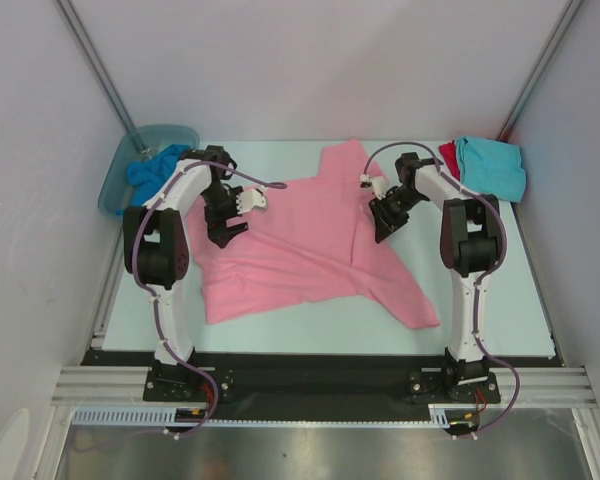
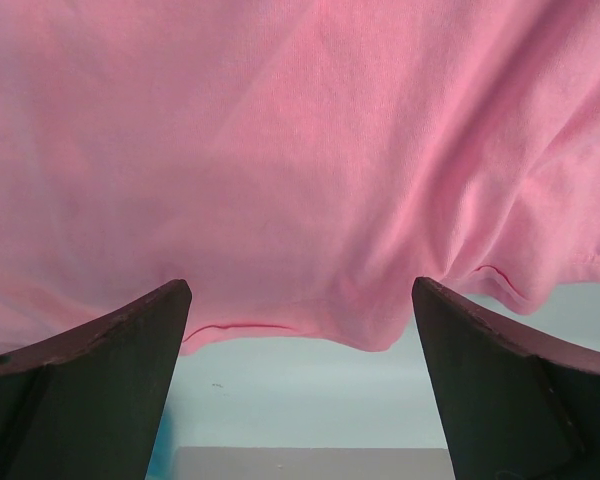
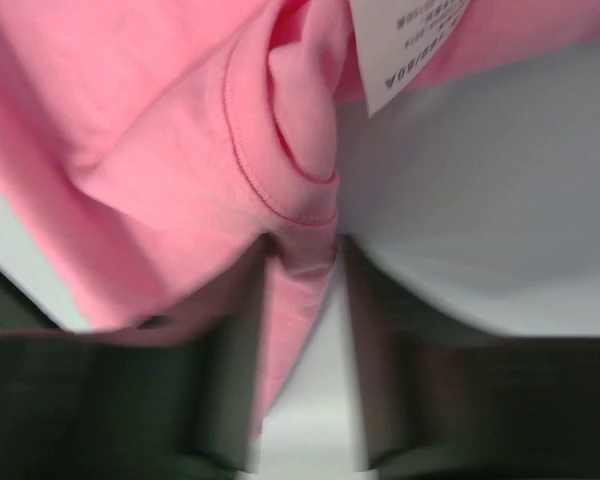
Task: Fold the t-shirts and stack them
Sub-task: Flatten the tshirt out
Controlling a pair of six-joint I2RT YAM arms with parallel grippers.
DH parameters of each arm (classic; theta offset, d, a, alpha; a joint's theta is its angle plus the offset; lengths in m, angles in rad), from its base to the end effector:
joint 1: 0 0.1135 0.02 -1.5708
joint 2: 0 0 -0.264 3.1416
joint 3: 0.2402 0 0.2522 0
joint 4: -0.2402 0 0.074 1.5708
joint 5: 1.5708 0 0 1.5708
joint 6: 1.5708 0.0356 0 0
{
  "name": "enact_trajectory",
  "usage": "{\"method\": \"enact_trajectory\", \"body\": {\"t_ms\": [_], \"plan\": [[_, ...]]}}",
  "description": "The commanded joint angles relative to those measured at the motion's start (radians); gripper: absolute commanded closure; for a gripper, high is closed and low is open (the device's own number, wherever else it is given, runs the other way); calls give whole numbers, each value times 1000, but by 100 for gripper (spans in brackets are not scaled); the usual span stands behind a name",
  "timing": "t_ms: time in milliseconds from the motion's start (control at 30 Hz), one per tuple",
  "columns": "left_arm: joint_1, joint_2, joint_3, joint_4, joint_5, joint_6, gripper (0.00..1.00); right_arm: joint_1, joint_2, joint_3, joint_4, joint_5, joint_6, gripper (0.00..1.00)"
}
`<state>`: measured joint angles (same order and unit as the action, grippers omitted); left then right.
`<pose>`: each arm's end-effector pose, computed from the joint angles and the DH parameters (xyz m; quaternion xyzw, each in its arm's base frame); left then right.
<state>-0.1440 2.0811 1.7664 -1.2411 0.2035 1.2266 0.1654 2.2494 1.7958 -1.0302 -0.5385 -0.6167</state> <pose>0.3969 -0.0648 0.2162 0.6302 0.7697 -0.0832 0.0587 0.4323 0.0907 0.1614 -0.3778 0.8860 0.2496 0.1003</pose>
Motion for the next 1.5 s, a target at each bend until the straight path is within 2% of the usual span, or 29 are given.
{"method": "enact_trajectory", "body": {"t_ms": [0, 33, 67, 167, 300, 433, 567, 800, 900, 933, 1000, 1033, 1200, 1300, 1400, 1467], "plan": [[-11, -41, 30, -11, 5, -13, 0, -6, -40, -30, 55, -12, 25, 72], [-12, -38, 31, -11, 5, -13, 0, -6, -42, -30, 59, -8, 38, 90], [-15, -36, 33, -11, 4, -13, 0, -4, -45, -29, 58, -8, 41, 100], [-19, -30, 36, -11, 2, -12, 1, 29, -91, -38, 81, 70, 32, 100], [-22, -21, 34, -12, -1, -7, 0, 129, -200, -90, 137, 179, -35, 100], [-28, -12, 38, -12, 4, -4, 0, 241, -240, -66, 131, 232, -83, 100], [-34, -6, 45, -11, 7, -4, 0, 307, -218, -20, 90, 259, -127, 100], [-35, -3, 54, -9, 4, 1, 0, 356, -70, 54, -4, 258, -147, 99], [-35, -6, 53, -11, 2, 2, 0, 376, -34, 91, -42, 261, -146, 72], [-35, -6, 50, -9, 2, 4, 1, 378, -27, 96, -42, 259, -141, 54], [-35, -6, 50, -11, -1, 10, 0, 382, -22, 100, -44, 258, -135, 45], [-35, -6, 47, -11, -1, 11, 0, 381, -25, 108, -45, 258, -127, 36], [-35, 4, 53, -9, 2, 22, 0, 362, -88, 120, -35, 296, -97, 29], [-37, 8, 54, -8, 7, 27, 0, 342, -164, 102, 13, 374, -45, 27], [-37, 5, 36, 2, 25, 28, 0, 338, -267, -15, 128, 509, -28, 26], [-37, 2, 22, 14, 49, 22, 0, 335, -325, -73, 183, 633, -32, 19]]}}
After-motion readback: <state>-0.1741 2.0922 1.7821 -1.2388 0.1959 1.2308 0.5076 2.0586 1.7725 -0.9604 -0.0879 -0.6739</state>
